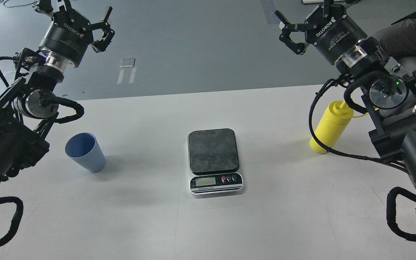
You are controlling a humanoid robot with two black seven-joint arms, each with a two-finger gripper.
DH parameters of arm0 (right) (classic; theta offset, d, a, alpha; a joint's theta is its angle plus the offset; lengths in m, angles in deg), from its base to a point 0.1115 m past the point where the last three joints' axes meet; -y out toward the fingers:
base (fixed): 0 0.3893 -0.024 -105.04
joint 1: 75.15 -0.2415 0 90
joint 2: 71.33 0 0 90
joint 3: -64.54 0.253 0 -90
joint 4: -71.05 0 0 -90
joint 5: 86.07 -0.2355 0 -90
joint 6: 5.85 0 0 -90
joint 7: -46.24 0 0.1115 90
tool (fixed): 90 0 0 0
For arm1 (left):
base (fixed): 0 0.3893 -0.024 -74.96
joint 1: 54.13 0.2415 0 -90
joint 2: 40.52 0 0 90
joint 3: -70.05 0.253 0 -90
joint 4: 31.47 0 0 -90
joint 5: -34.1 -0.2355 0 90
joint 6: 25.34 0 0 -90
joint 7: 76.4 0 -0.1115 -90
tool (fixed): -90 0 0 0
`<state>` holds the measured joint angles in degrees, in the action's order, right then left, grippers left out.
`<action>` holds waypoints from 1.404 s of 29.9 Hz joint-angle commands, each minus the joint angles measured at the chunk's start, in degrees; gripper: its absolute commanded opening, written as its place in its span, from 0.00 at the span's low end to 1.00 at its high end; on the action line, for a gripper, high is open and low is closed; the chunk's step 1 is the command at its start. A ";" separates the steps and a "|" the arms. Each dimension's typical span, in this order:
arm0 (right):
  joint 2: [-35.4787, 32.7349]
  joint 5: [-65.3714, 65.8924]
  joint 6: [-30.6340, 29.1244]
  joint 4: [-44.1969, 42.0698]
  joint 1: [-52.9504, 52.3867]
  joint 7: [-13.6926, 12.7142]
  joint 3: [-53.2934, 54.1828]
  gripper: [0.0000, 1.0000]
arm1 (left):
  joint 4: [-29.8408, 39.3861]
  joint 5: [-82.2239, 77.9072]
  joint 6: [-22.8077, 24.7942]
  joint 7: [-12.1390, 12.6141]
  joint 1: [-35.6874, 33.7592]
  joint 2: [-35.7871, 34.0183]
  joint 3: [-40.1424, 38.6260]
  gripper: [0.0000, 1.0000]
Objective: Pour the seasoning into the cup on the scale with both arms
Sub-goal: 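Reach the left gripper to the blue cup and grasp it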
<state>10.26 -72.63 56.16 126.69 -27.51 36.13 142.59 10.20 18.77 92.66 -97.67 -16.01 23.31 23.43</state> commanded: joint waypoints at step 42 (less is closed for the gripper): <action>0.24 -0.09 -0.01 0.61 0.97 0.00 0.00 1.00 | 21.01 -103.59 -26.24 -6.73 23.32 -30.70 10.32 0.98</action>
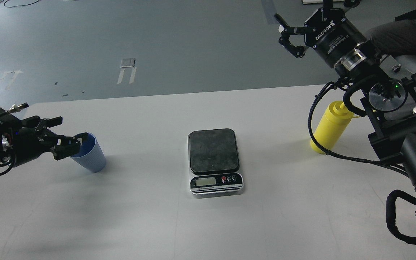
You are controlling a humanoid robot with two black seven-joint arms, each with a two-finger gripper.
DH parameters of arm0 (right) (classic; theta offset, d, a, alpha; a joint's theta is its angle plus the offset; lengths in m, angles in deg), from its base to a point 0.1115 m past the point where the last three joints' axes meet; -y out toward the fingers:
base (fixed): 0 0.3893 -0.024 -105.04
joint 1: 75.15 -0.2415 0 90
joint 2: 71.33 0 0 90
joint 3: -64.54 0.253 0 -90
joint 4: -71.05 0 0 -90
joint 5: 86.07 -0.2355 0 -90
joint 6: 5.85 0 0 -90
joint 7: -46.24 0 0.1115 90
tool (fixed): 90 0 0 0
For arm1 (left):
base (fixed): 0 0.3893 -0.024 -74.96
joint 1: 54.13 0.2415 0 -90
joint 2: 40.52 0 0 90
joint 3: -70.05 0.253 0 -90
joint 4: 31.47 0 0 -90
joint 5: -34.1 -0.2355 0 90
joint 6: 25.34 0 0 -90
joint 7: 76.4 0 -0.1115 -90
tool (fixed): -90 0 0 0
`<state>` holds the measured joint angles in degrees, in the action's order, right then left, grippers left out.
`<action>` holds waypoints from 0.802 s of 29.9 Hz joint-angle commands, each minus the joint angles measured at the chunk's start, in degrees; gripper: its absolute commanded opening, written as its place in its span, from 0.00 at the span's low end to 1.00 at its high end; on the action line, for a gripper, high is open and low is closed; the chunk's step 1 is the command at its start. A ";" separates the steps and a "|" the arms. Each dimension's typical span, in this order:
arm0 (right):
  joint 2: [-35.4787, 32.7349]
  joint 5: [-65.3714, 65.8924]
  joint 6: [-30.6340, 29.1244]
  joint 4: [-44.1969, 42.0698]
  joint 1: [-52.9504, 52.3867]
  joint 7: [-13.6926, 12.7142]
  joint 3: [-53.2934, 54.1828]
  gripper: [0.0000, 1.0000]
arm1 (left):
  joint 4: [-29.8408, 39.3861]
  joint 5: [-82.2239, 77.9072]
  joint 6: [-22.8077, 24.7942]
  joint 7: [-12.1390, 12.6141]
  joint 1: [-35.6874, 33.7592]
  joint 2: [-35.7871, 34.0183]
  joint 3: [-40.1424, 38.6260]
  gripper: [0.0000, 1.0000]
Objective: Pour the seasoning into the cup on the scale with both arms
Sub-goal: 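Reach the left gripper to the blue cup and grasp it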
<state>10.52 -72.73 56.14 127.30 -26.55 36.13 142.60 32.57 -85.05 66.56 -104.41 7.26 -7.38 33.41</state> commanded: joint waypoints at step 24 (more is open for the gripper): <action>-0.20 0.01 0.00 0.00 0.44 0.00 0.08 1.00 | -6.91 3.39 1.96 0.01 -0.13 1.14 0.52 0.68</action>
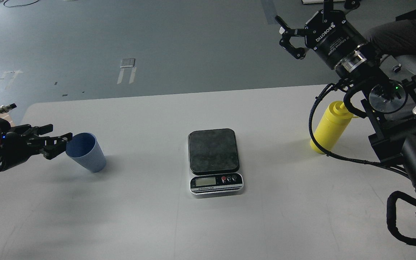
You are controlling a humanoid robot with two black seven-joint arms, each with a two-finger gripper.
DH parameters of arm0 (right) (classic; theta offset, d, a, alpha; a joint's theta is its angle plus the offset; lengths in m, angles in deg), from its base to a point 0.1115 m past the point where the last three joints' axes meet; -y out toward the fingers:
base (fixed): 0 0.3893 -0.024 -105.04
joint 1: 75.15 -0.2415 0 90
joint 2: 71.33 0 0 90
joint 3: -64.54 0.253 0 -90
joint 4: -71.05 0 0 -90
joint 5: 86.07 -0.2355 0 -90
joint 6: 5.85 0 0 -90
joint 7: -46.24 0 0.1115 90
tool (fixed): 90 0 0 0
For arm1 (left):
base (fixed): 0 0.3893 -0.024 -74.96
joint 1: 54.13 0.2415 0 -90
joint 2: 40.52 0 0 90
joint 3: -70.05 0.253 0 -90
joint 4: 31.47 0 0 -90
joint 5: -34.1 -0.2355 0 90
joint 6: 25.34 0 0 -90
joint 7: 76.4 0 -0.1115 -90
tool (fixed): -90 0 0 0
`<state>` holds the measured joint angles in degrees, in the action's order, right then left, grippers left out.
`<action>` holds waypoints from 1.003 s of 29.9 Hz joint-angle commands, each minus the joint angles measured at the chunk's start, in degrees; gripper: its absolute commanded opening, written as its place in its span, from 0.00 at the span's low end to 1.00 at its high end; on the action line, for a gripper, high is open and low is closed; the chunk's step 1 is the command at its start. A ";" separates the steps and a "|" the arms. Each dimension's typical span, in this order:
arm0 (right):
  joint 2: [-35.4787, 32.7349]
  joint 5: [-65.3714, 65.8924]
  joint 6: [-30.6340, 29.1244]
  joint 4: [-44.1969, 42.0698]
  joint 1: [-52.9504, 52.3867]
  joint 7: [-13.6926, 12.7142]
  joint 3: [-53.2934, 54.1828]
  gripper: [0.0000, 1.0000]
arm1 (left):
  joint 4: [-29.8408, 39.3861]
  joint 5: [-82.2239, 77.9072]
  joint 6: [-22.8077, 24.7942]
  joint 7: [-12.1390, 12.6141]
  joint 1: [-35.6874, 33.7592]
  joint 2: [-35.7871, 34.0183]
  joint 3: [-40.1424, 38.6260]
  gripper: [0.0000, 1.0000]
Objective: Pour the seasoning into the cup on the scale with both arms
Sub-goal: 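Reach the left gripper to the blue cup and grasp it, then lift the blue cup with the left gripper and carry it over the scale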
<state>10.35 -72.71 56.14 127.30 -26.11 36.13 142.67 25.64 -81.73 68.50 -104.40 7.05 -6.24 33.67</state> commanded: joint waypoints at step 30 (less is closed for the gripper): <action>-0.20 0.08 0.00 -0.09 0.00 0.00 0.27 1.00 | 2.04 10.36 11.54 0.00 -13.70 1.93 3.59 0.00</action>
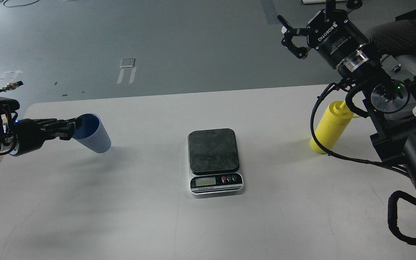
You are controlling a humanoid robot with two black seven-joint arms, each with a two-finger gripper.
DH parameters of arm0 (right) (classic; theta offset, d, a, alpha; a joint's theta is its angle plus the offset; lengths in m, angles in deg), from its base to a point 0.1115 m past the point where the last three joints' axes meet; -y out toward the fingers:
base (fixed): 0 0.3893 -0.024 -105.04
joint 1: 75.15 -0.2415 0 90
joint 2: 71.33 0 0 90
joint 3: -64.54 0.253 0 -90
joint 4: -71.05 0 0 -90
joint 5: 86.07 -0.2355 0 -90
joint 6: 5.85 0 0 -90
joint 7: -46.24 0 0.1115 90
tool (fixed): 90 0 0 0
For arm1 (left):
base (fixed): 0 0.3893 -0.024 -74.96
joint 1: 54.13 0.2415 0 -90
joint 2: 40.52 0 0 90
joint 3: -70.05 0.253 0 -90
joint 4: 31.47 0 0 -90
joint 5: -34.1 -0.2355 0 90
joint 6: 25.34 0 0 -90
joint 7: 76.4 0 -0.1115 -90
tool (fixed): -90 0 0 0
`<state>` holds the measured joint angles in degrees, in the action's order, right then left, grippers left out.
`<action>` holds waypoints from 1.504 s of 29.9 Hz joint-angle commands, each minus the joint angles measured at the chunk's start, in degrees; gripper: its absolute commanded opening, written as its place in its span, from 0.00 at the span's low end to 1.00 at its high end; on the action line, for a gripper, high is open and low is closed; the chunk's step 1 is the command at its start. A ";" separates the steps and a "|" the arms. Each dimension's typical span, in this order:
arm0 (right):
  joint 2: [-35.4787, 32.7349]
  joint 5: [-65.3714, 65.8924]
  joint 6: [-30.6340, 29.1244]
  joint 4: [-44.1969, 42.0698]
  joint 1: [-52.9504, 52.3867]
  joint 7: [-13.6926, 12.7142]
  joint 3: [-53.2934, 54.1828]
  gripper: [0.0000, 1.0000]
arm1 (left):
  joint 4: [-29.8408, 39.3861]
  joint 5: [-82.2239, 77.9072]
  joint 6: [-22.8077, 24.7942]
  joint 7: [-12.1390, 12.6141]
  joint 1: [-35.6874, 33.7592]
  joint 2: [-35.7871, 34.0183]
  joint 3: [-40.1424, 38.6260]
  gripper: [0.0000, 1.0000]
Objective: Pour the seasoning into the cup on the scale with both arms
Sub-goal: 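Lift the blue cup with the left gripper and carry it over the scale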
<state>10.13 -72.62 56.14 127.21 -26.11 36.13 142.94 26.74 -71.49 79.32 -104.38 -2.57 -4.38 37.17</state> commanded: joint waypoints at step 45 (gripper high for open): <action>0.10 -0.18 0.00 0.09 -0.09 0.00 1.93 1.00 | 2.62 -8.67 13.33 -0.02 -22.55 33.30 13.45 0.00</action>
<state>10.16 -72.78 56.14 127.21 -26.20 36.13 144.87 31.09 -80.12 92.66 -104.40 -24.99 28.95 50.54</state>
